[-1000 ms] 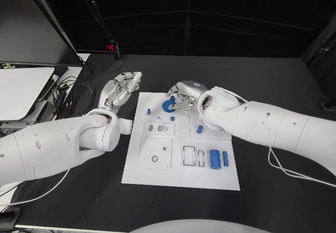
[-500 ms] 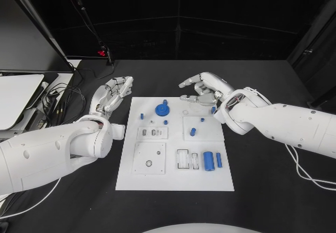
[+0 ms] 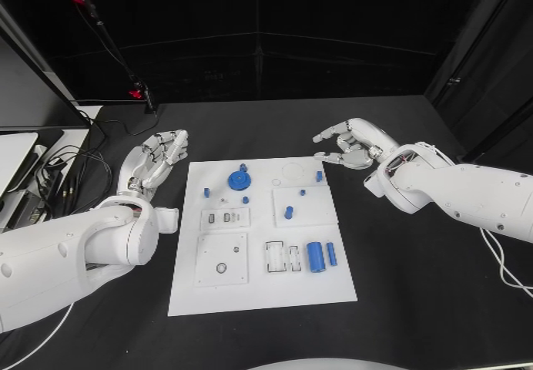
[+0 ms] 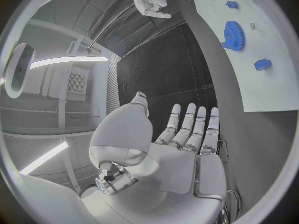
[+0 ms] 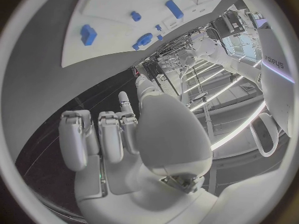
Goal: Assemble the parts on the task board
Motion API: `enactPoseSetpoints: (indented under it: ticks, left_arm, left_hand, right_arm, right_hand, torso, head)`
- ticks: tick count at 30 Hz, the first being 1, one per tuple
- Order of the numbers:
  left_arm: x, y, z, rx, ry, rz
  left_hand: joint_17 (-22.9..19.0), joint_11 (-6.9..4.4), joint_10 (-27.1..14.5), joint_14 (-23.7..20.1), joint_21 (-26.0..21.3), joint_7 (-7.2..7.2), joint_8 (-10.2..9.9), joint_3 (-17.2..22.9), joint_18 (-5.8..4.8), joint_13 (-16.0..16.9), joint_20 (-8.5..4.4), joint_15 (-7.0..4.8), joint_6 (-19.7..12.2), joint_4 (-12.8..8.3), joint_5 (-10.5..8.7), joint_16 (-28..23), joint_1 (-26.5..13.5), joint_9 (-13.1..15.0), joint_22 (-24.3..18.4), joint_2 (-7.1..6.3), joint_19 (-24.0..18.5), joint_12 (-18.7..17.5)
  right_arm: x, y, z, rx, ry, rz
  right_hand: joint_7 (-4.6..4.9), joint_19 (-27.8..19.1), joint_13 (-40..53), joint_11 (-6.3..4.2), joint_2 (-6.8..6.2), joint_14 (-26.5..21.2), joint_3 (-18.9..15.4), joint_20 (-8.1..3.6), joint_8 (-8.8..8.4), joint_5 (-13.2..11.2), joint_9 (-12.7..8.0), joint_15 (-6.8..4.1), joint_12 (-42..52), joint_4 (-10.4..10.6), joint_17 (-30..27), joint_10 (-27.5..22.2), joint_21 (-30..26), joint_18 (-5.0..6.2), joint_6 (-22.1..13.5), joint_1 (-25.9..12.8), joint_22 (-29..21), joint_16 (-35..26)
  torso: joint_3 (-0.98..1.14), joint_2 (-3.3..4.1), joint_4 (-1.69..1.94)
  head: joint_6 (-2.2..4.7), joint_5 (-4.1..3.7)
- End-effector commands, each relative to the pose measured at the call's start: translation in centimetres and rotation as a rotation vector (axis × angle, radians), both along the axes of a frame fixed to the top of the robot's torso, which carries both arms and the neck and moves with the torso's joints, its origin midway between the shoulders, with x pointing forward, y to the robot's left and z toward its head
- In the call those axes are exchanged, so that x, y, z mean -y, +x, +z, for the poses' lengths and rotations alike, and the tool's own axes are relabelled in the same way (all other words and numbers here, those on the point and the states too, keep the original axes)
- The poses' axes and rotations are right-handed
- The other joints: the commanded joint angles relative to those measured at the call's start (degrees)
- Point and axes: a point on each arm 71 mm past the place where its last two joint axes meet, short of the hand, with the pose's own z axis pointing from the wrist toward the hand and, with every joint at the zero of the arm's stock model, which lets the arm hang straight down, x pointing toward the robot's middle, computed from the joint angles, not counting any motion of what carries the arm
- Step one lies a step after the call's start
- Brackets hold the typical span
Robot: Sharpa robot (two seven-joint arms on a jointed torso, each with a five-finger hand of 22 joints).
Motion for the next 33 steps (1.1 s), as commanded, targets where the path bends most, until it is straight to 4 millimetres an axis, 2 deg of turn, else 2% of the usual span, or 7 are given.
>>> enactPoseSetpoints:
  ticks: [1, 6, 10, 20, 23, 26, 33]
  left_arm:
    - [0.2, -0.7, 1.9, 0.285, -0.025, -0.046]
    - [0.1, -0.7, 1.9, 0.284, -0.025, -0.046]
    - [0.1, -0.8, 1.9, 0.284, -0.025, -0.046]
    - [0.1, -0.8, 1.9, 0.284, -0.024, -0.044]
    - [0.0, -0.8, 1.9, 0.284, -0.024, -0.044]
    - [0.0, -0.8, 1.9, 0.284, -0.024, -0.044]
    - [0.1, -0.8, 1.9, 0.284, -0.025, -0.045]
  left_hand:
    - [0.02, 0.02, 0.29, 0.29, 0.39, 8.63, 0.36, -0.31, 0.28, 0.0, -0.12, 0.06, 0.16, -0.01, 0.3, 0.33, 0.45, -0.07, 0.01, 0.19, -0.43, 0.3]
    - [0.02, 0.02, 0.29, 0.29, 0.41, 8.63, 0.37, -0.35, 0.28, 0.0, -0.11, 0.06, 0.15, -0.02, 0.37, 0.33, 0.51, -0.08, 0.01, 0.24, -0.44, 0.32]
    - [0.02, 0.02, 0.29, 0.29, 0.41, 8.63, 0.37, -0.35, 0.28, 0.0, -0.11, 0.06, 0.15, -0.02, 0.37, 0.33, 0.51, -0.08, 0.01, 0.24, -0.44, 0.32]
    - [0.02, 0.02, 0.28, 0.28, 0.4, 8.63, 0.37, -0.37, 0.28, 0.0, -0.11, 0.06, 0.15, -0.02, 0.4, 0.34, 0.54, -0.09, 0.0, 0.27, -0.47, 0.32]
    - [0.01, 0.02, 0.28, 0.28, 0.42, 8.63, 0.38, -0.39, 0.28, 0.0, -0.1, 0.07, 0.14, -0.02, 0.44, 0.34, 0.58, -0.09, 0.01, 0.29, -0.46, 0.33]
    - [0.01, 0.02, 0.28, 0.28, 0.42, 8.63, 0.38, -0.39, 0.28, 0.0, -0.1, 0.07, 0.14, -0.02, 0.44, 0.34, 0.58, -0.09, 0.01, 0.29, -0.46, 0.33]
    - [0.01, 0.02, 0.28, 0.28, 0.42, 8.63, 0.38, -0.39, 0.28, 0.0, -0.1, 0.07, 0.14, -0.02, 0.44, 0.34, 0.58, -0.09, 0.01, 0.29, -0.46, 0.33]
  right_arm:
    - [0.7, 0.1, -0.9, -0.036, -0.023, -0.03]
    - [1.2, 0.2, -2.5, -0.071, -0.089, -0.062]
    - [1.0, 0.3, -3.3, -0.089, -0.124, -0.069]
    - [0.5, 0.6, -4.3, -0.131, -0.17, -0.08]
    - [0.4, 0.7, -4.4, -0.142, -0.177, -0.084]
    - [0.3, 0.8, -4.5, -0.155, -0.182, -0.089]
    - [0.2, 0.8, -4.7, -0.182, -0.189, -0.103]
  right_hand:
    - [0.44, 6.07, 15.08, 0.57, -0.24, 6.06, -0.53, 0.62, -0.41, -0.75, -0.18, 0.58, 0.15, -0.04, 15.1, 5.85, 0.16, -0.43, -0.49, 0.85, 15.09, 0.14]
    - [0.95, 6.07, 15.08, 1.06, -1.08, 6.06, -0.97, 1.15, -0.59, -1.84, -0.2, 1.07, 0.15, 0.13, 15.1, 5.85, 0.16, -0.43, -0.64, 1.83, 15.09, 0.14]
    - [1.05, 6.07, 15.08, 1.22, -1.59, 6.06, -1.1, 1.39, -0.47, -2.31, -0.14, 1.26, 0.15, 0.38, 15.1, 5.85, 0.16, -0.43, -0.28, 2.46, 15.09, 0.14]
    - [1.25, 6.07, 15.08, 1.37, -2.15, 6.06, -1.27, 1.58, -0.54, -2.81, -0.17, 1.38, 0.15, 0.92, 15.1, 5.85, 0.16, -0.43, -0.27, 2.84, 15.09, 0.14]
    - [1.34, 6.07, 15.08, 1.49, -2.19, 6.06, -1.33, 1.68, -0.33, -2.9, -0.09, 1.47, 0.15, 1.18, 15.1, 5.85, 0.16, -0.43, 0.22, 2.9, 15.09, 0.14]
    - [1.36, 6.07, 15.08, 1.51, -2.15, 6.06, -1.32, 1.73, -0.22, -2.91, -0.05, 1.52, 0.15, 1.24, 15.1, 5.85, 0.16, -0.43, 0.5, 2.94, 15.09, 0.14]
    - [0.37, 6.07, 15.08, 0.78, -1.41, 6.06, -0.91, 1.65, 0.49, -2.46, 0.15, 1.19, 0.15, 1.18, 15.1, 5.85, 0.16, -0.43, 2.4, 3.41, 15.09, 0.14]
  torso:
    - [-0.13, 0.0, 0.06]
    - [-0.06, 0.1, 0.11]
    - [-0.12, 0.09, 0.23]
    - [-0.16, 0.06, 0.25]
    - [-0.16, 0.03, 0.12]
    - [-0.14, 0.03, 0.17]
    - [-0.12, 0.04, 0.27]
  head:
    - [0.01, -0.44]
    - [-0.15, -0.39]
    - [-0.3, -0.26]
    - [-0.6, 0.04]
    - [-0.65, 0.29]
    - [-0.74, 0.01]
    - [-0.75, 0.08]
